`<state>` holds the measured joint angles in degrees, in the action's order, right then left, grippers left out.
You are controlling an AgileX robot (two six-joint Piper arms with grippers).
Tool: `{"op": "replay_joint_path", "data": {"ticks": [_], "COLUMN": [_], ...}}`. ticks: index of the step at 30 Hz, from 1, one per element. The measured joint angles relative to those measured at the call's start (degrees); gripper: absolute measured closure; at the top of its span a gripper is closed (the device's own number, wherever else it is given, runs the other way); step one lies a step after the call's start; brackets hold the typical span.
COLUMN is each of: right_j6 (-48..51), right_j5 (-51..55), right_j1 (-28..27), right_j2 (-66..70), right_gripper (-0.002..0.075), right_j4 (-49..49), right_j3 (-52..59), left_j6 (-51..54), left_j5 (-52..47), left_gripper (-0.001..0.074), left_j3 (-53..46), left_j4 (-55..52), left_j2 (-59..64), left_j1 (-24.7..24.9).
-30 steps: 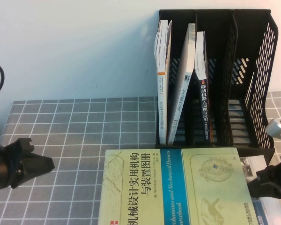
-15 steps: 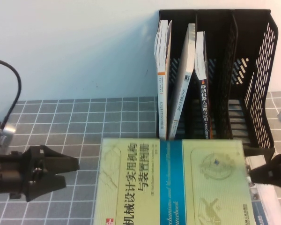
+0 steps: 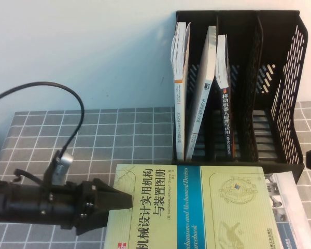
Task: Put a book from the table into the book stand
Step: Pick up the book with your left arm
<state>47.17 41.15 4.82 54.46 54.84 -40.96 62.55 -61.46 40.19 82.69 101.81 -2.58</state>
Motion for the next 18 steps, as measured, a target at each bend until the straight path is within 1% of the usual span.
{"op": "replay_joint_path", "data": {"ticks": [5,6,7,8,9,10,11,18], "right_j6": [0.72,0.81,0.81,0.81,0.81,0.81,0.81,0.81], "right_j5": [0.0,0.0,0.0,0.0,0.0,0.0,0.0,0.0], "right_j1": [0.0,0.0,0.0,0.0,0.0,0.0,0.0,0.0], "right_j2": [-3.4,-3.52,-3.5,-3.5,-3.5,-3.5,-3.5,-3.5], "right_gripper": [0.0729,0.0729,0.0729,0.0729,0.0729,0.0729,0.0729,0.0729], "right_j4": [-0.12,-0.4,-0.71,-1.12,-1.39,-1.53,-1.61,-1.97], "right_j3": [0.0,0.0,0.0,0.0,0.0,0.0,0.0,0.0], "left_j6": [3.0,4.01,4.57,5.05,5.34,5.7,5.69,4.84], "left_j5": [-2.37,-2.82,-3.11,-3.24,-3.54,-4.49,-5.72,-5.59], "left_gripper": [0.0122,0.0129,0.0153,0.0204,0.0288,0.0397,0.0447,0.0447], "left_j3": [0.3,0.3,0.3,0.3,0.3,0.3,0.3,0.38], "left_j4": [4.45,5.26,6.02,6.65,7.14,7.82,8.64,8.97], "left_j2": [4.67,5.27,5.89,6.25,6.52,6.63,6.63,4.86], "left_j1": [2.54,3.0,3.59,3.9,4.03,4.05,4.05,4.15]}}
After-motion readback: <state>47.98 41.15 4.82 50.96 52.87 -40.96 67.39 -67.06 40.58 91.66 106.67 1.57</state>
